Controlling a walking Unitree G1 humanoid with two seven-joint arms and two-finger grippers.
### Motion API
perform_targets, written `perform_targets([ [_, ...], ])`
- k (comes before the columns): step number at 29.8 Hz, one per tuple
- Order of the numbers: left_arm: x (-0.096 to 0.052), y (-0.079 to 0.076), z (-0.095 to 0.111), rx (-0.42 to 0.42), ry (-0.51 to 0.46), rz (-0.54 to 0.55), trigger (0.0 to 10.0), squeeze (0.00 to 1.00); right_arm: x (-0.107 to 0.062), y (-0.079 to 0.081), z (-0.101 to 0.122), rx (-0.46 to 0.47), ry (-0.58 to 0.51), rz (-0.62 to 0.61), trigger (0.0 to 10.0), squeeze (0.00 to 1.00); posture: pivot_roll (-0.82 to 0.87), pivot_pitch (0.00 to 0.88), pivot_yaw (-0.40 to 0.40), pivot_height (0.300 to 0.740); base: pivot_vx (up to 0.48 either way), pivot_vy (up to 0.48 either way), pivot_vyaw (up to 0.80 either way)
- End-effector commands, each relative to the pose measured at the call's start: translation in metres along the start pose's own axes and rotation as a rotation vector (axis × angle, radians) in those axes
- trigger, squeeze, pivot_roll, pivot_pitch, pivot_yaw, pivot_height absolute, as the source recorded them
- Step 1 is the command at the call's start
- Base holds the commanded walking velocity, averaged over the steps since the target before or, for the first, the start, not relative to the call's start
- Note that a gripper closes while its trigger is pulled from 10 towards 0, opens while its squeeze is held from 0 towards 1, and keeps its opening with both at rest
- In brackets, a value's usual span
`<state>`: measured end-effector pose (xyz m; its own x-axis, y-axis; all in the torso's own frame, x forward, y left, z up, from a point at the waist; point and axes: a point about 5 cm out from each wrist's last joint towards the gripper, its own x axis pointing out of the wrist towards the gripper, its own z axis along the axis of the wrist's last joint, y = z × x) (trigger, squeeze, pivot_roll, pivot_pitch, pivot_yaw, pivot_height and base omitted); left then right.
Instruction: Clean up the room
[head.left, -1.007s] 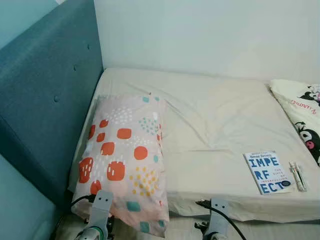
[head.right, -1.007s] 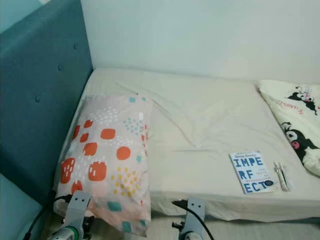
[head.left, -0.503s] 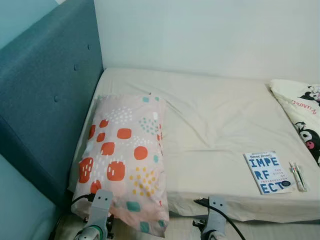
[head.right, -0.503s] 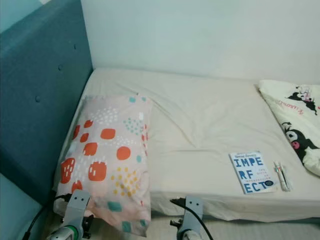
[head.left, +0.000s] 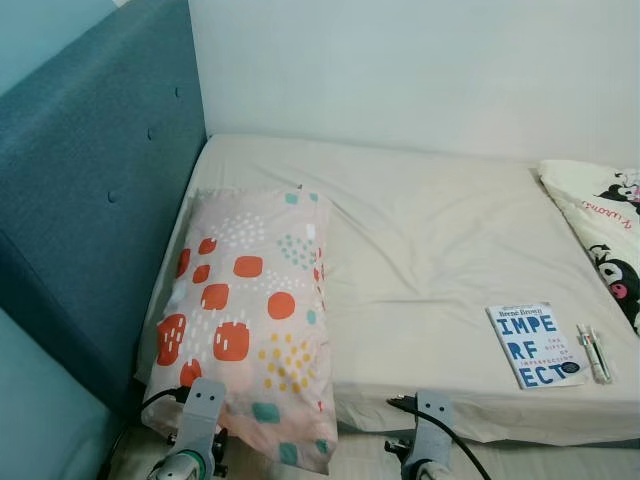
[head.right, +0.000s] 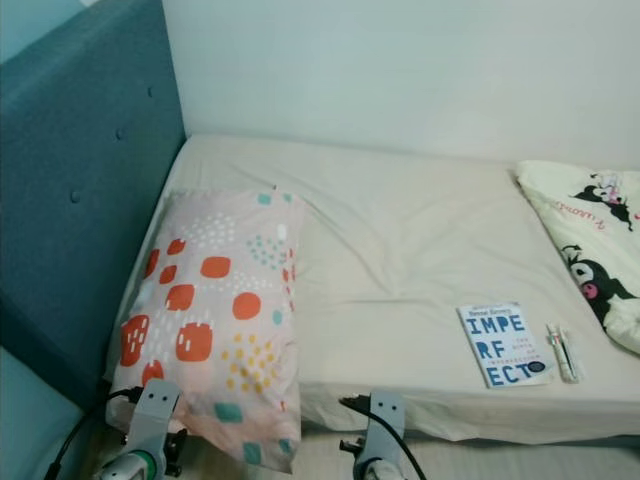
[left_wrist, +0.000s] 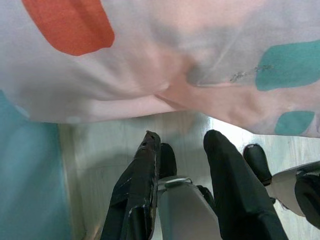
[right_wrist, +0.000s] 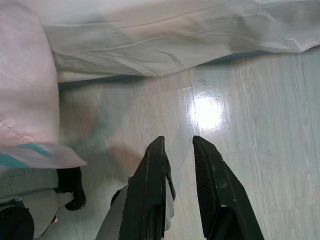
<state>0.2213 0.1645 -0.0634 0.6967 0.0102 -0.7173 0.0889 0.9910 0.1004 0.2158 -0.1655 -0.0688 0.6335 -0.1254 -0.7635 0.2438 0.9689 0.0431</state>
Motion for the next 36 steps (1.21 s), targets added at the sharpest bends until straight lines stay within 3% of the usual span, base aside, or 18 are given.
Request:
perform_targets([
  [1, -0.002, 0.000, -0.008, 0.002, 0.021, 0.003, 10.0, 0.00, -0.001, 0.001, -0.004, -0.002, 0.014, 0.006, 10.0, 0.00, 0.12, 0.005, -0.029, 0.740, 0.000, 0.000, 0.00],
  [25, -0.001, -0.002, -0.002, -0.040, -0.002, 0.023, 10.0, 0.00, 0.001, 0.000, 0.003, -0.054, 0.008, 0.027, 10.0, 0.00, 0.12, 0.002, -0.081, 0.740, 0.000, 0.000, 0.00],
  [36, 0.000, 0.001, 0.001, -0.032, 0.000, 0.026, 10.0, 0.00, 0.002, 0.000, 0.010, -0.040, -0.012, 0.021, 10.0, 0.00, 0.08, 0.000, -0.055, 0.740, 0.000, 0.000, 0.00],
])
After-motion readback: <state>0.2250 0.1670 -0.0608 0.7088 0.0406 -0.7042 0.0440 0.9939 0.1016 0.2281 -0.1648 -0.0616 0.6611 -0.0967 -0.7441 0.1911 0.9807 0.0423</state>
